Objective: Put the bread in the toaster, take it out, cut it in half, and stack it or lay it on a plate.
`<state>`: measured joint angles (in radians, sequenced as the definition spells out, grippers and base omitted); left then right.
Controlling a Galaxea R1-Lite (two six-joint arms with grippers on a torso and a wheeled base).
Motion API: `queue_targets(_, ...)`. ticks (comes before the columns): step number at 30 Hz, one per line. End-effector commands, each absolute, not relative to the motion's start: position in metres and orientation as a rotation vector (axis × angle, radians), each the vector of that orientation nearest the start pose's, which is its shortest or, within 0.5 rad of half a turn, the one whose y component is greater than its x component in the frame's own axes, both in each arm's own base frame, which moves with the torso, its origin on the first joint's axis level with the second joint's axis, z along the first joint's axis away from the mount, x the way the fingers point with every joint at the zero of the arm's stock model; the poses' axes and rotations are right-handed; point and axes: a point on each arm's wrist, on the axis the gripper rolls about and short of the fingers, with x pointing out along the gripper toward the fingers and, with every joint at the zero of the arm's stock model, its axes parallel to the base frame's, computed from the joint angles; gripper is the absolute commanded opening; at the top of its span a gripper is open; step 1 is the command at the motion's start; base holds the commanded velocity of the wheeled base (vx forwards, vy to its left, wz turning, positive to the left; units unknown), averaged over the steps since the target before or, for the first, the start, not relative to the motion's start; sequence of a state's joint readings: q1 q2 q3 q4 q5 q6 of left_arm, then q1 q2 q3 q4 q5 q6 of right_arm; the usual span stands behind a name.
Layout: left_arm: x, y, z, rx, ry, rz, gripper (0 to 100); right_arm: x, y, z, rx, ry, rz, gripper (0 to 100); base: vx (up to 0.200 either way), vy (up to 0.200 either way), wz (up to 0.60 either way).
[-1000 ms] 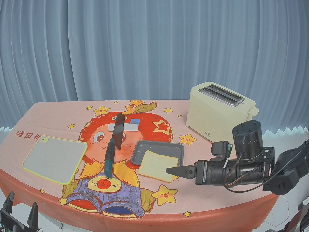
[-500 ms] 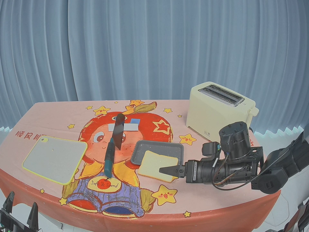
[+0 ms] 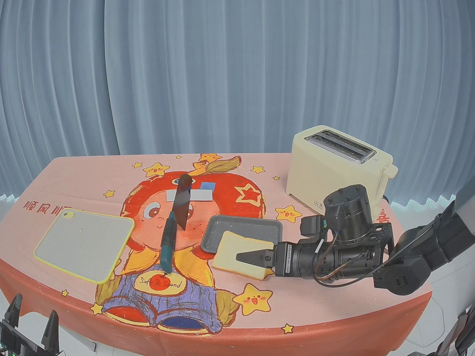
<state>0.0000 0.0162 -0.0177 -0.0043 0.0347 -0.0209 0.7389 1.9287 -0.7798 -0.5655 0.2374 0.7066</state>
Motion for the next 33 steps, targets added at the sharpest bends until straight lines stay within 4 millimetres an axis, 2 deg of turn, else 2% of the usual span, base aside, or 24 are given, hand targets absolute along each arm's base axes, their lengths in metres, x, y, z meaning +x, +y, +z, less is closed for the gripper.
queue_targets(1, -0.022, 0.001, 0.076, -0.021, 0.006, 0.035, 100, 0.244, 0.23, 0.093, 0.482, 0.893, 0.69, 100, 0.0, 0.0, 0.0)
queue_targets(9, -0.022, 0.001, 0.076, -0.021, 0.006, 0.035, 100, 0.247, 0.236, 0.094, 0.505, 0.892, 0.688, 100, 0.0, 0.0, 0.0)
queue_targets(18, -0.022, 0.001, 0.076, -0.021, 0.006, 0.034, 100, 0.252, 0.244, 0.084, 0.503, 0.916, 0.68, 100, 0.0, 0.0, 0.0)
queue_targets(19, -0.022, 0.001, 0.076, -0.021, 0.006, 0.035, 100, 0.253, 0.244, 0.082, 0.501, 0.922, 0.677, 0, 0.0, 0.0, 0.0)
queue_targets(33, -0.022, 0.001, 0.076, -0.021, 0.006, 0.034, 100, 0.251, 0.245, 0.084, 0.523, 0.922, 0.666, 0, 0.0, 0.0, 0.0)
